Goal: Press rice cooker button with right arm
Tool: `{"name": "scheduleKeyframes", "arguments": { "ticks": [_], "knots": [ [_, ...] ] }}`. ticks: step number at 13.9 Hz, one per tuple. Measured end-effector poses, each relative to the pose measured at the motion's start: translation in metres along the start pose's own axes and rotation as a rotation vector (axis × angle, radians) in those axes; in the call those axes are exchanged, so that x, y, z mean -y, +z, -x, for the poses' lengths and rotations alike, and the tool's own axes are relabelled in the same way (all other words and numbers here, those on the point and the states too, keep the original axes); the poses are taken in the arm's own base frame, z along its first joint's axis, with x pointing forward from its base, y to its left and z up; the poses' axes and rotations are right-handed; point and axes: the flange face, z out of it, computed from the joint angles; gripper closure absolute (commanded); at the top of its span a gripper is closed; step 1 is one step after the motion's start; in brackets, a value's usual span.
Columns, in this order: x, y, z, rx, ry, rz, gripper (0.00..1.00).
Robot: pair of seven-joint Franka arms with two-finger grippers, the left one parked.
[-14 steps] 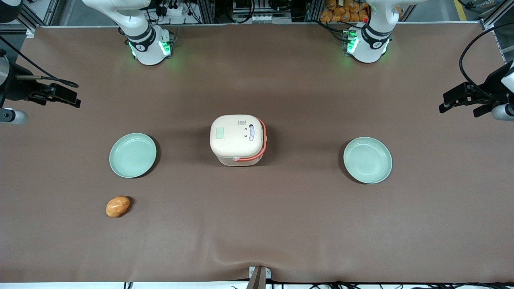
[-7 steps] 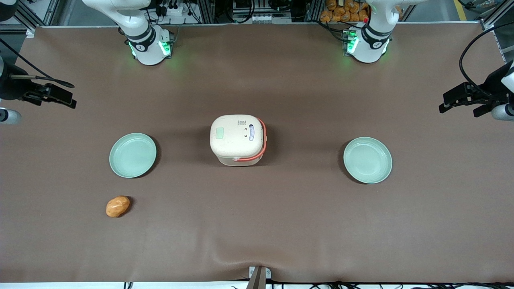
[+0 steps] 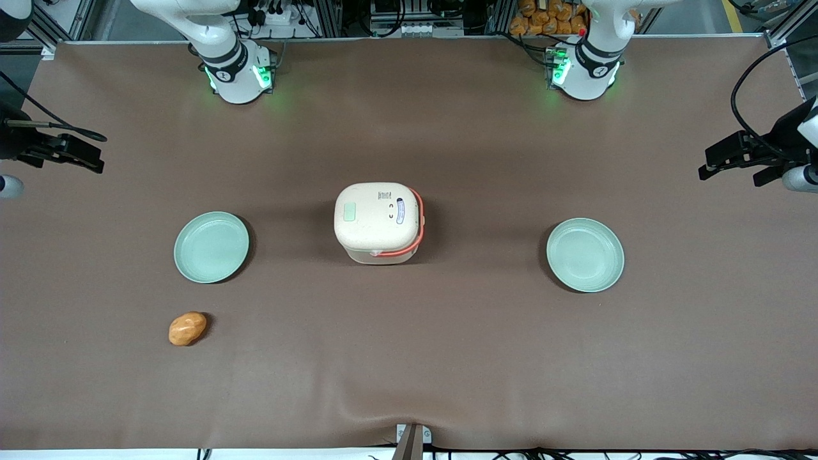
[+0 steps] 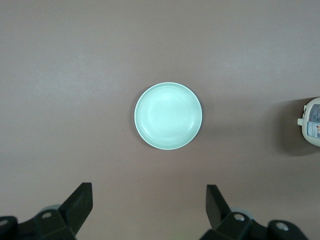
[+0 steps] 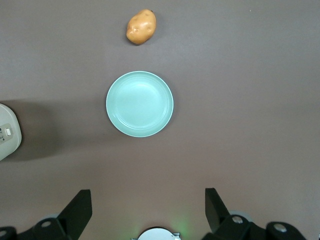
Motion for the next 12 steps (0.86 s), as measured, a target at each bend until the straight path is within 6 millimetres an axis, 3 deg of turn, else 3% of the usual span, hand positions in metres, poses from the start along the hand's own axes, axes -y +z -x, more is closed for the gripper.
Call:
{"name": "scheduleKeyframes", "arguments": {
  "ticks": [3,7,10,12],
  "knots": [
    [0.002,0.000,0.000,-0.002,-0.014,-0.012,0.00],
    [0.018,-0.001,0.001,0.008,-0.043,-0.145,0.00],
    [0.043,-0.001,0.004,0.017,-0.086,-0.193,0.51],
    [0.082,0.000,0.009,0.032,-0.148,-0.220,0.67]
  ]
}}
